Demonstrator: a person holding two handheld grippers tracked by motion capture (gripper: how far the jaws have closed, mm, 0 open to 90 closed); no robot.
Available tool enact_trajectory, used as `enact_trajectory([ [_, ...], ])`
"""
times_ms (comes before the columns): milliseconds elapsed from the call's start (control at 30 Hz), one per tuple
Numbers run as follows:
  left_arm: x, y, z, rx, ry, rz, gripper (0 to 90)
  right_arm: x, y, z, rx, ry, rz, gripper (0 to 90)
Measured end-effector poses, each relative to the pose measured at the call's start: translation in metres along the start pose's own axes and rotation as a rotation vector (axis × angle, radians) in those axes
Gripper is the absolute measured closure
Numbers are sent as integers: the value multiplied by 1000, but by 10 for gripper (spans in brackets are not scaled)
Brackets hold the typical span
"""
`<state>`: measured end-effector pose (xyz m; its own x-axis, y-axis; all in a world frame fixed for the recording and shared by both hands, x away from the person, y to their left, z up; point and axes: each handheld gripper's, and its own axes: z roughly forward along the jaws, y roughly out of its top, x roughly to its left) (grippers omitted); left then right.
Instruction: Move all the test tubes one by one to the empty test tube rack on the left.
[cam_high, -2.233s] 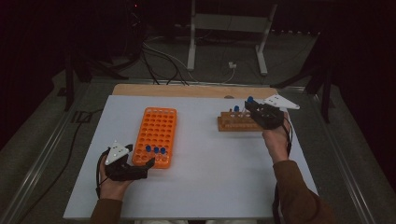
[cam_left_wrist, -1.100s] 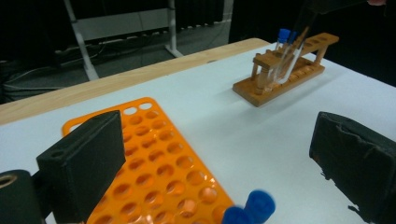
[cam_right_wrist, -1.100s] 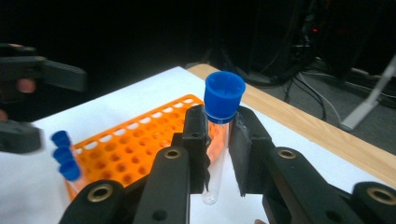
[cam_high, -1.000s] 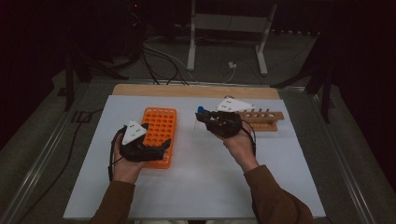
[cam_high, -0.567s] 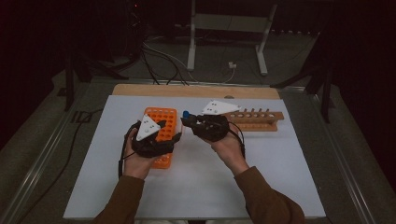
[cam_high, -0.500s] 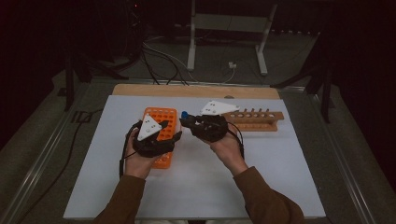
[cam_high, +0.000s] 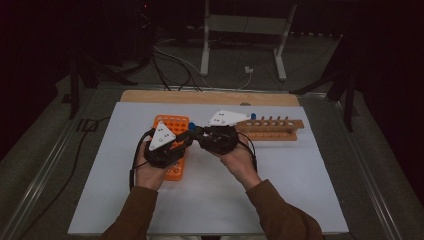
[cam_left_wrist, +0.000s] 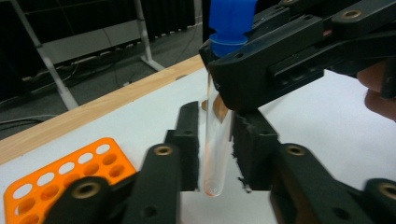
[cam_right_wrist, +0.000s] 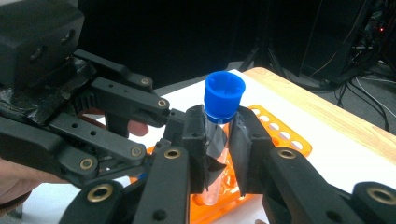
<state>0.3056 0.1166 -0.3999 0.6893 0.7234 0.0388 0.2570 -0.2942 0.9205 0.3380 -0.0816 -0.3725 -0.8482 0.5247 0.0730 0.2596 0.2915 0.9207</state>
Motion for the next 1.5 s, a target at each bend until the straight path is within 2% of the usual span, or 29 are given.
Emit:
enact_trajectory([
  [200,0,0,0,0,1,8,779,0,0,0,1,3,1,759],
  [300,1,-1,1,9,10,2,779,-1,0,0,1,-4,3,684],
  [533,6,-1,-2,18,31,-13,780,-8,-1,-8,-27,-1,19,446],
  [700,11,-2,-4,15,45,-29,780,-12,-3,-13,-21,-41,16,318],
  [833,14,-4,-7,5,51,-42,780,-16,-6,-15,-13,-73,22,249],
  [1133,22,-8,-16,-3,60,-52,780,-30,-20,-20,8,-112,50,164],
  [1300,25,-10,-20,-6,68,-62,780,-36,-24,-24,10,-125,65,147],
  [1500,29,-11,-25,-8,78,-67,780,-42,-31,-31,14,-137,75,84],
])
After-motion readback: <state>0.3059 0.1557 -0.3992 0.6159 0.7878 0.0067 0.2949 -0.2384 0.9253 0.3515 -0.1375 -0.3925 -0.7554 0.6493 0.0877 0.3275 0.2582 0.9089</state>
